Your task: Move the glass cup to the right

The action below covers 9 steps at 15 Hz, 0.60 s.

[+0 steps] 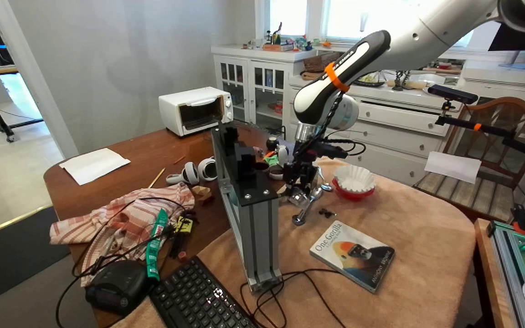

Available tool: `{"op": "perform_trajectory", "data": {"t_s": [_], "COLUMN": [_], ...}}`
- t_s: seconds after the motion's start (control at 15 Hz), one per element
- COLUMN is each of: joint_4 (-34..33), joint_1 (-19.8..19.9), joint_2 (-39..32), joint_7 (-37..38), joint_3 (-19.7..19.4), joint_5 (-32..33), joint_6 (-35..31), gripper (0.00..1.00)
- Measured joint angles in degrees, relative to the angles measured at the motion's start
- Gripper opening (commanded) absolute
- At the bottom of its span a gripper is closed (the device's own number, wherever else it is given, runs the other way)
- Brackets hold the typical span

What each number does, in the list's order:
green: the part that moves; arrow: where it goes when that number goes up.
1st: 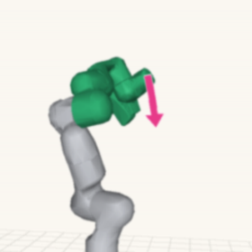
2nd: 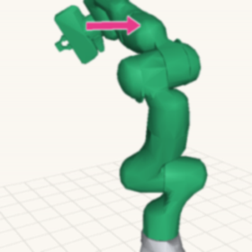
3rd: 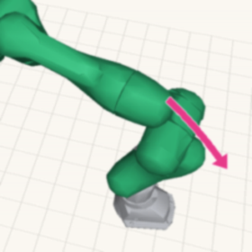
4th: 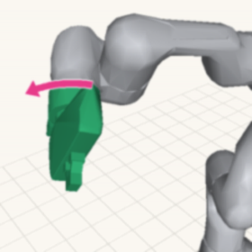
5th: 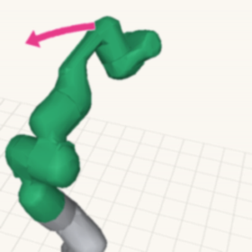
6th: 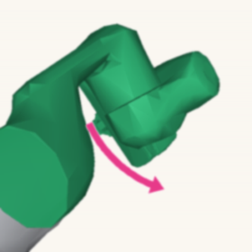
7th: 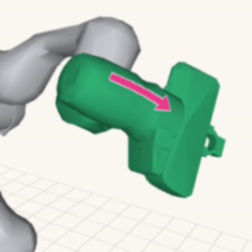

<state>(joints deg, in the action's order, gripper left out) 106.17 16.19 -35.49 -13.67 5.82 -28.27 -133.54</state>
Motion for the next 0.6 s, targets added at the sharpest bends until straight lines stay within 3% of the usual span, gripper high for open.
{"op": "perform_trajectory", "data": {"t_s": [0.27, 0.6], "joint_4": [8.3, 16.9], "joint_1": [3.0, 3.9], "joint_2": [9.0, 15.9], "joint_7": [-4.0, -4.6], "joint_3": [-1.2, -4.6], "joint_5": [-2.8, -13.1], "joint_6": [0.8, -10.1], "gripper": [0.32, 0.32]}}
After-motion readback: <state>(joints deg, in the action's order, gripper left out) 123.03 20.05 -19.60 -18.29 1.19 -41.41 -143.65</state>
